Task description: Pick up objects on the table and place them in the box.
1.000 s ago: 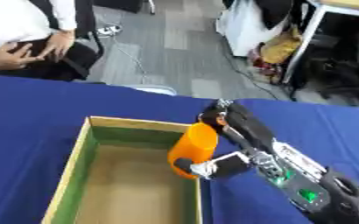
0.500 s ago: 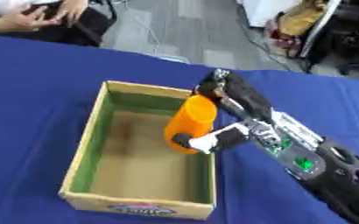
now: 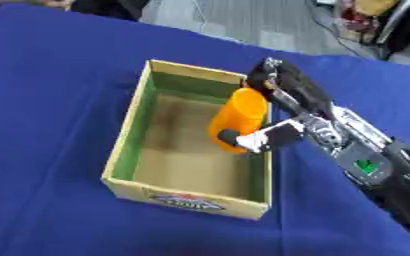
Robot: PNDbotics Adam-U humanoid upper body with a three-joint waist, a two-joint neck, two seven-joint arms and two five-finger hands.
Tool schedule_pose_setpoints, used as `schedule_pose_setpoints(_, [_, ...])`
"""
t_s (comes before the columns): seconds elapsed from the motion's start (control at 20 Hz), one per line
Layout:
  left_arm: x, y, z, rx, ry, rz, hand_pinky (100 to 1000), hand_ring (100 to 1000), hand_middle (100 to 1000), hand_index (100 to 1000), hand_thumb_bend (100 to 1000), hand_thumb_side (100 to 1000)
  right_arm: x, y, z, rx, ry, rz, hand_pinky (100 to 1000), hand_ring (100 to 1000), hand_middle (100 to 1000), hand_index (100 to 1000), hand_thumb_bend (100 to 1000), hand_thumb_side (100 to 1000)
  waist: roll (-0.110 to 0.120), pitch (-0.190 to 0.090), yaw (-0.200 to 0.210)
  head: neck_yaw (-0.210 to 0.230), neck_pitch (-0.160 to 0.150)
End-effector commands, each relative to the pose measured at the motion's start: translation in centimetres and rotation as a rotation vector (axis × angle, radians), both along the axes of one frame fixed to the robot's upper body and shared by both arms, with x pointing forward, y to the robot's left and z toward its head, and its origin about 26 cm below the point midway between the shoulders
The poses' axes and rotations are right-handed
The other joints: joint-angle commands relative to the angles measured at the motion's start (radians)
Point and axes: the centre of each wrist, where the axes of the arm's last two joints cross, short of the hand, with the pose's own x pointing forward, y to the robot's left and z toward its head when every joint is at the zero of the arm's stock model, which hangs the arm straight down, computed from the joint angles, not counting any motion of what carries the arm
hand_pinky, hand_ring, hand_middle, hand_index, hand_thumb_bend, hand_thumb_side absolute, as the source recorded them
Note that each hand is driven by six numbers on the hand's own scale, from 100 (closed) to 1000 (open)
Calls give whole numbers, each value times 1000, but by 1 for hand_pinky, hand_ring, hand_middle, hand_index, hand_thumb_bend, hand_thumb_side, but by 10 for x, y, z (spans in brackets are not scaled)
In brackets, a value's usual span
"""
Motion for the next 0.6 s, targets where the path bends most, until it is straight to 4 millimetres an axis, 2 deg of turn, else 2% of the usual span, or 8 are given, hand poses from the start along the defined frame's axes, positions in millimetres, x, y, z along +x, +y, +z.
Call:
schedule_pose_setpoints(0.05, [-4,2,8,23,-80,1,1000,936,956,990,258,936,2,-6,7,-67,9,-21,254,591,732,816,590,989,6,-17,-3,1,-1])
schedule_pose_setpoints(0.1, [-4,3,7,23,-79,3,1000,936,956,990,258,936,2,-7,7,-71,9,-25,564,740,838,904,625,1000,7,-17,-5,0,-1])
schedule_pose_setpoints(0.15, [-4,3,7,24,-79,4,1000,936,956,990,258,936,2,-9,7,-69,7,-26,542,731,831,898,624,1000,8,-17,-6,0,-1])
schedule_pose_setpoints(0.2, [-3,3,7,25,-79,6,1000,936,956,990,257,937,3,-10,8,-63,3,-25,757,809,891,950,675,1000,9,-16,-8,0,-2])
schedule_pose_setpoints(0.25, [-3,4,7,27,-80,8,1000,936,956,990,257,937,3,-12,8,-57,-2,-25,714,795,877,938,659,1000,9,-16,-10,0,-2])
schedule_pose_setpoints(0.3, [-3,4,7,27,-80,11,1000,937,956,990,257,937,3,-13,9,-47,-8,-24,824,837,916,970,697,1000,10,-16,-12,0,-3])
schedule_pose_setpoints(0.4, [-3,5,6,27,-79,16,1000,937,957,990,257,937,3,-16,10,-25,-19,-21,861,853,923,982,701,1000,12,-16,-15,-1,-3])
schedule_pose_setpoints(0.6, [-3,8,5,27,-78,28,1000,939,958,991,256,938,0,-20,15,33,-39,-9,853,848,925,985,693,1000,15,-16,-26,-3,-2])
